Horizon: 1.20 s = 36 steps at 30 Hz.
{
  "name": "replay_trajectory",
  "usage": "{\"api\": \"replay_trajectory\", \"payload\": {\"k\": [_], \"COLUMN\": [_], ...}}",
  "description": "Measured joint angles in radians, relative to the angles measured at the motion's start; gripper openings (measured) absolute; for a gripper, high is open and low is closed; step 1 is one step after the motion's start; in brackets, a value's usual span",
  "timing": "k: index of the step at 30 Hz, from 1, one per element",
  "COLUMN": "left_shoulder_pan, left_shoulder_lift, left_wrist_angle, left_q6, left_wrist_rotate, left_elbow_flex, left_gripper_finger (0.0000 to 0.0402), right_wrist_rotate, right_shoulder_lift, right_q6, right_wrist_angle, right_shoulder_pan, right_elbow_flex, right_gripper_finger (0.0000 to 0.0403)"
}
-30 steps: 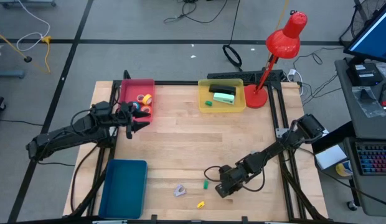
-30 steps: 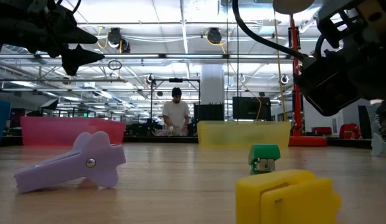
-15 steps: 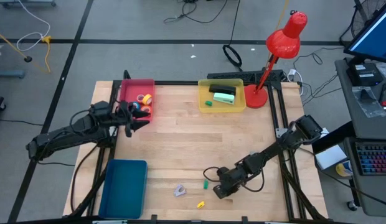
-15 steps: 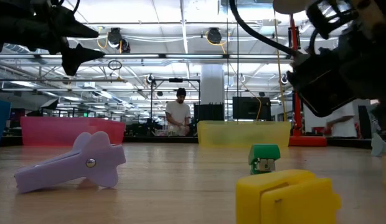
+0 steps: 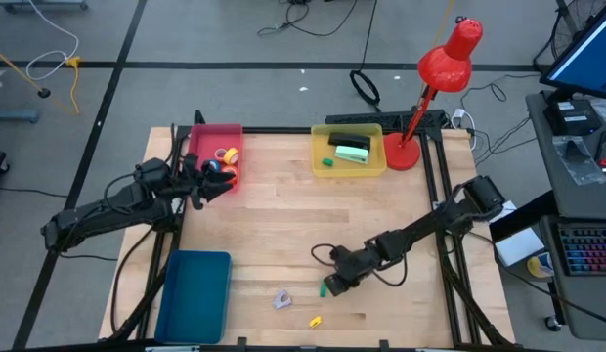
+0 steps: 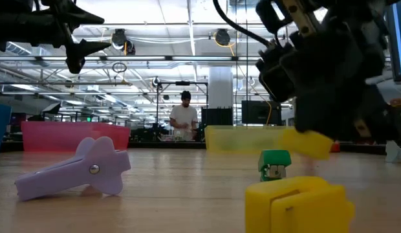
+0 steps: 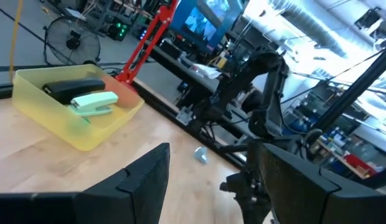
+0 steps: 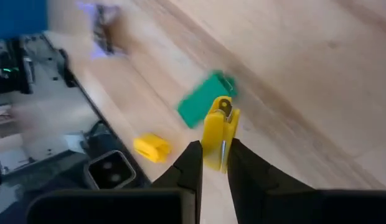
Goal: Pick and place Stapler, Stapler remover, tape
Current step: Put the small yellow stapler into the yellow bin
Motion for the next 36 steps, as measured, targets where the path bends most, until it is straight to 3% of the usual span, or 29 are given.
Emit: {"api": "replay_trajectory", "payload": {"k": [5, 15, 25, 32, 36], "left_shoulder_pan": [-0.031, -0.182, -0.367, -0.446, -0.472], "left_shoulder_lift": [0.000, 0.057, 0.380, 0.626, 0.732], "left_wrist_angle": [0.002, 0.078, 0.504, 0.749, 0.789], "left_q6": [-0.005, -0.090, -0.163, -0.213, -0.230], "left_wrist_rotate": [0.002, -0.011, -0.117, -0.260, -0.307], "left_elbow_flex": [0.000, 0.000, 0.000, 0.000, 0.046], "left_gripper_finger": [0.0248, 0.0248, 0.0248, 0.0248, 0.0248], "right_wrist_rotate": [0.011, 0.160, 0.120, 0.034, 0.005], "right_shoulder_lift": [-0.071, -0.255, -0.278, -0.278, -0.278], "right_q6": [-0.047, -0.195, -0.391, -0.440, -0.459], "right_wrist_angle": [-0.005, 0.057, 0.340, 0.368, 0.369], "right_shoulder_pan": [-0.028, -0.121, -0.257, -0.312, -0.324], "right_elbow_flex": [0.000, 0.002, 0.003, 0.003, 0.003], "right_gripper_finger": [0.0041, 0.0041, 0.0041, 0.0041, 0.0041]}}
